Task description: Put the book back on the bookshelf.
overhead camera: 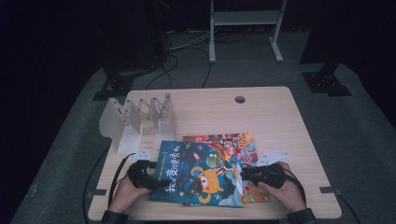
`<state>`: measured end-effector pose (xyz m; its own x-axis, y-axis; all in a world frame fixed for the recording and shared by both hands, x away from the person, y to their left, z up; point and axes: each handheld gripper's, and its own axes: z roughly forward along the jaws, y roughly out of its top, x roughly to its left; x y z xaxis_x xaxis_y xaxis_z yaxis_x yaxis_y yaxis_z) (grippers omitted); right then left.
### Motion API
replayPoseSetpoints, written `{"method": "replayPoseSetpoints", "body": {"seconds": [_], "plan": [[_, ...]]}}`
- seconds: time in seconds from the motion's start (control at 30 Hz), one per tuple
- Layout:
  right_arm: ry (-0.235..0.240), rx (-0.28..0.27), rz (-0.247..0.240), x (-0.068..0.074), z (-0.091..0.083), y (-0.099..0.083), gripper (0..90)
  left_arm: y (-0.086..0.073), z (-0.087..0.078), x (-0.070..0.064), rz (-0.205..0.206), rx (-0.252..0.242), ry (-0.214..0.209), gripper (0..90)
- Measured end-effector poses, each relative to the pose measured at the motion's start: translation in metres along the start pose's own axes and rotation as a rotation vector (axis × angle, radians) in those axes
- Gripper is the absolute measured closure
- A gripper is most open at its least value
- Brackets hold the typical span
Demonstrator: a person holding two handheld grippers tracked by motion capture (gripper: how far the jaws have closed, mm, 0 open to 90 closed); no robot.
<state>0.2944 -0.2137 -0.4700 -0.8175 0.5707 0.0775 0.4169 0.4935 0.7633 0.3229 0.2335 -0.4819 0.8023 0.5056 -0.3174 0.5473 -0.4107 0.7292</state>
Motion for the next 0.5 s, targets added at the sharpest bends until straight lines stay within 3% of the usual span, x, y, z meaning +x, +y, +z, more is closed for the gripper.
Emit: {"method": "replayPoseSetpoints", "body": {"seconds": [0.03, 0.07, 0.1, 0.13, 0.17, 0.2, 0.27, 0.5], "plan": [[0.000, 0.000, 0.000, 0.0000, 0.0000, 0.0000, 66.4, 0.0000, 0.0000, 0.0000, 0.000, 0.000, 0.000, 0.0], [-0.012, -0.007, 0.008, -0.0028, -0.0005, -0.0008, 52.2, 0.0000, -0.0001, -0.0003, 0.000, 0.000, 0.002, 0.0], [-0.012, -0.007, 0.008, -0.0028, -0.0005, -0.0008, 52.2, 0.0000, -0.0001, -0.0003, 0.000, 0.000, 0.002, 0.0], [-0.050, -0.013, -0.007, -0.0038, -0.0003, -0.0022, 41.9, 0.0000, -0.0001, -0.0003, -0.001, 0.001, 0.001, 0.0], [-0.050, -0.013, -0.007, -0.0038, -0.0003, -0.0022, 41.9, 0.0000, -0.0001, -0.0003, -0.001, 0.001, 0.001, 0.0], [-0.073, -0.013, -0.020, -0.0037, 0.0009, -0.0029, 34.1, 0.0000, -0.0001, -0.0003, 0.000, 0.000, 0.001, 0.0], [-0.094, -0.009, -0.036, -0.0042, 0.0017, -0.0031, 29.3, 0.0000, 0.0000, -0.0002, -0.001, 0.000, -0.001, 0.0], [-0.084, -0.019, -0.017, -0.0065, 0.0027, -0.0046, 27.4, 0.0023, -0.0007, -0.0021, -0.001, 0.013, 0.002, 0.0]]}}
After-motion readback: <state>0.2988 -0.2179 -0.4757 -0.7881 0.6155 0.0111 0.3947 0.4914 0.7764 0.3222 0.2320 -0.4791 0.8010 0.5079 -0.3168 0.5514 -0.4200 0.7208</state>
